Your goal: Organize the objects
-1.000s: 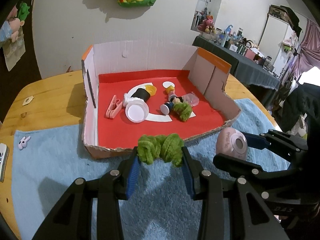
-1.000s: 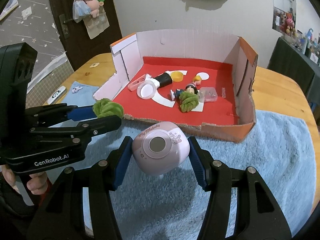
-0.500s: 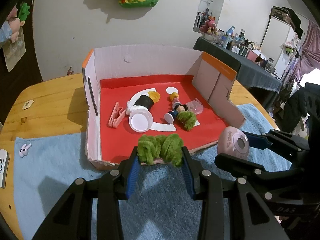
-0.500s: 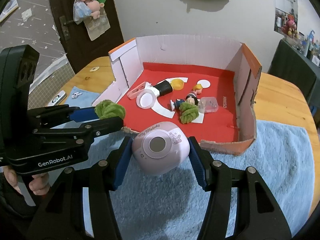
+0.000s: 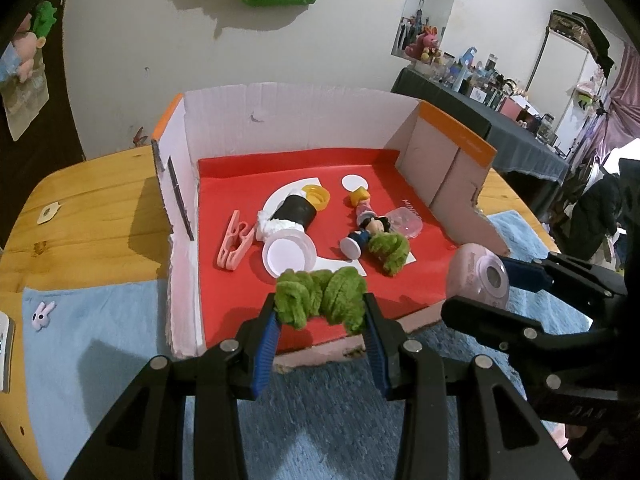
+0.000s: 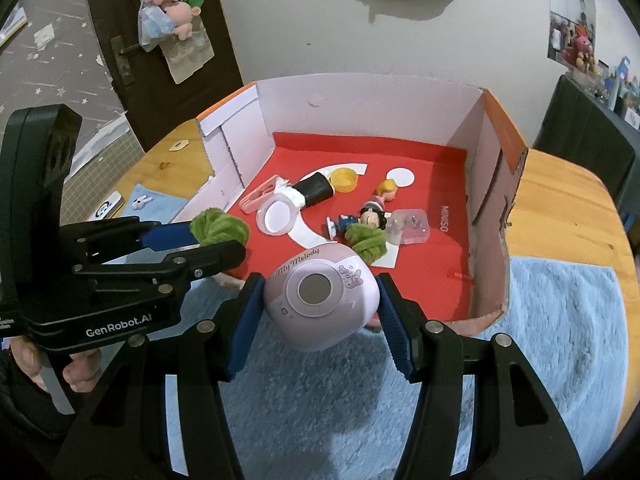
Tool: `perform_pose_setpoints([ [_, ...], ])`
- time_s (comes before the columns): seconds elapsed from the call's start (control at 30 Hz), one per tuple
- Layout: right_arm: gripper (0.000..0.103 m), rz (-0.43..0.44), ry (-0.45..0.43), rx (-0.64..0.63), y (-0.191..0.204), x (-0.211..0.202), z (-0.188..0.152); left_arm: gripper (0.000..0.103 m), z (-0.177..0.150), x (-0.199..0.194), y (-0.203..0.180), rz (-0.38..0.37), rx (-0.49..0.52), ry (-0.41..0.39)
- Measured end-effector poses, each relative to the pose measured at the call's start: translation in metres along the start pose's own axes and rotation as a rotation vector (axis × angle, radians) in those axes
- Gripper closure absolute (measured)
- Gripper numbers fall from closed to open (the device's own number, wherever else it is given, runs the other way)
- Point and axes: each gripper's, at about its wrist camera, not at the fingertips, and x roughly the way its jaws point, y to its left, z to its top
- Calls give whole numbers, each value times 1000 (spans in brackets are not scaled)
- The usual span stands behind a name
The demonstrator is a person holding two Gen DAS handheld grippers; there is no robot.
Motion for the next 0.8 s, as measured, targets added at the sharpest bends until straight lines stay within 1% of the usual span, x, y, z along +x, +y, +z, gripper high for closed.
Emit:
perform_pose_setpoints([
  [0.23,49,-4,21,11,-9,13,9,61,8,16,3,-2,0,32],
  [0.53,49,-14,80,21,-17,32,13,61,12,34,6,1,7,73],
  [0.7,49,-23,131,31,-23,47,12,61,10,48,8,19,12,108],
  [0.8,49,-29,136,29,-25,53,12,61,9,55,9,37,18,114],
])
